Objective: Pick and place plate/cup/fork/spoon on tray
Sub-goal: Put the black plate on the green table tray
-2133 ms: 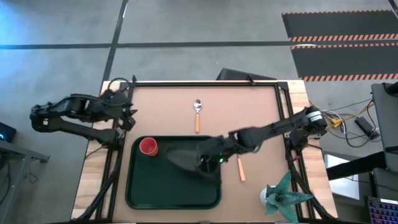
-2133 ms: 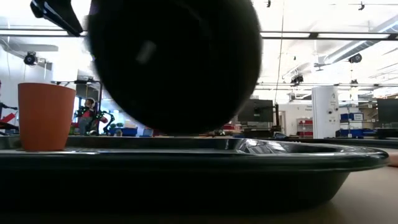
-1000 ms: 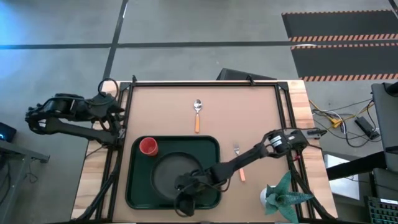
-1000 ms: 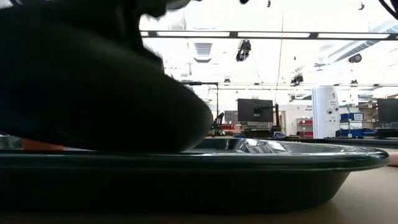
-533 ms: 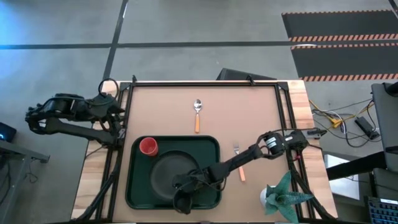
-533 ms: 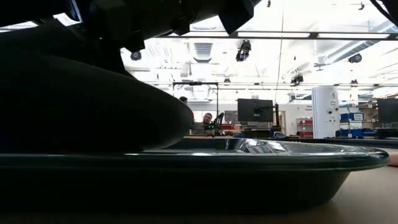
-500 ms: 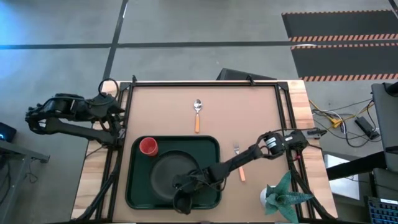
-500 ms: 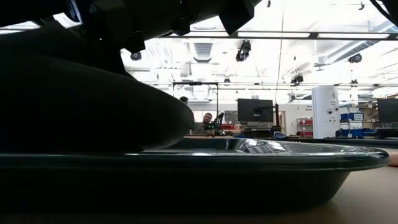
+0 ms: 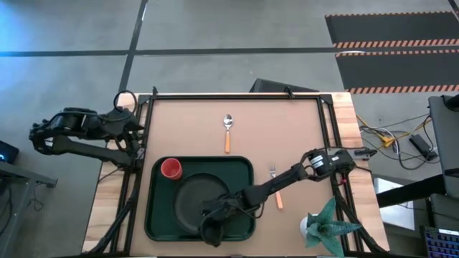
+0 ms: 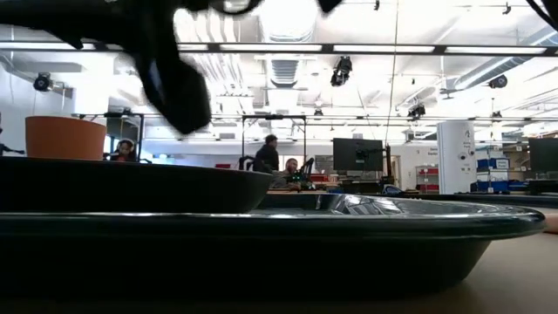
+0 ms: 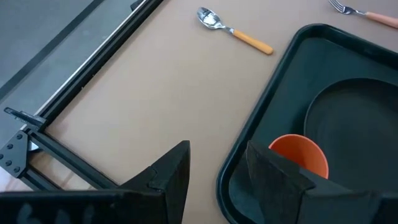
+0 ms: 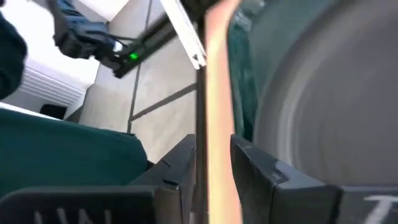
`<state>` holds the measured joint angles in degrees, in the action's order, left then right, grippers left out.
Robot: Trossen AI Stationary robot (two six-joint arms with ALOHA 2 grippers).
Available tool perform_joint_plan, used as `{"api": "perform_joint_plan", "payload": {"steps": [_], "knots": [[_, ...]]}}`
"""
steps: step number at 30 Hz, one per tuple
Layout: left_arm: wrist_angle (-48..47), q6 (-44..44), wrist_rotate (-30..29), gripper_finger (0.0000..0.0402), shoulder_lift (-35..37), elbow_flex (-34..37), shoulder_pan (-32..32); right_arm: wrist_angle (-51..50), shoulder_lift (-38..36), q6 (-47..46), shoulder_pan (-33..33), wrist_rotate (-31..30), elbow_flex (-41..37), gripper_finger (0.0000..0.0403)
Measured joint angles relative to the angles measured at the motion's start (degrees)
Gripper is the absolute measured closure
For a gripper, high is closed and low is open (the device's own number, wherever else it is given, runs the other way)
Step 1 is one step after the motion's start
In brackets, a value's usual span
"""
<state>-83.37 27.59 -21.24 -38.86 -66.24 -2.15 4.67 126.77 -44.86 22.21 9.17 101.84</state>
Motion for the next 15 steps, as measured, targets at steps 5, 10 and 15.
{"api": "perform_joint_plan", "payload": {"steps": [5,10,15], "knots": [[0.0,0.0,0.0,0.0259,0.1,0.0,0.0,-20.6,-5.8,3.2,-0.8,-7.6,0.1,0.0361],[0.0,0.0,0.0,0.0259,0.0,0.0,0.0,-37.1,-9.7,3.0,-2.2,-16.5,0.0,0.0393],[0.2,0.2,0.0,0.0259,0.0,0.0,0.0,-43.2,-9.0,2.9,-5.2,-21.1,0.0,0.0395]]}}
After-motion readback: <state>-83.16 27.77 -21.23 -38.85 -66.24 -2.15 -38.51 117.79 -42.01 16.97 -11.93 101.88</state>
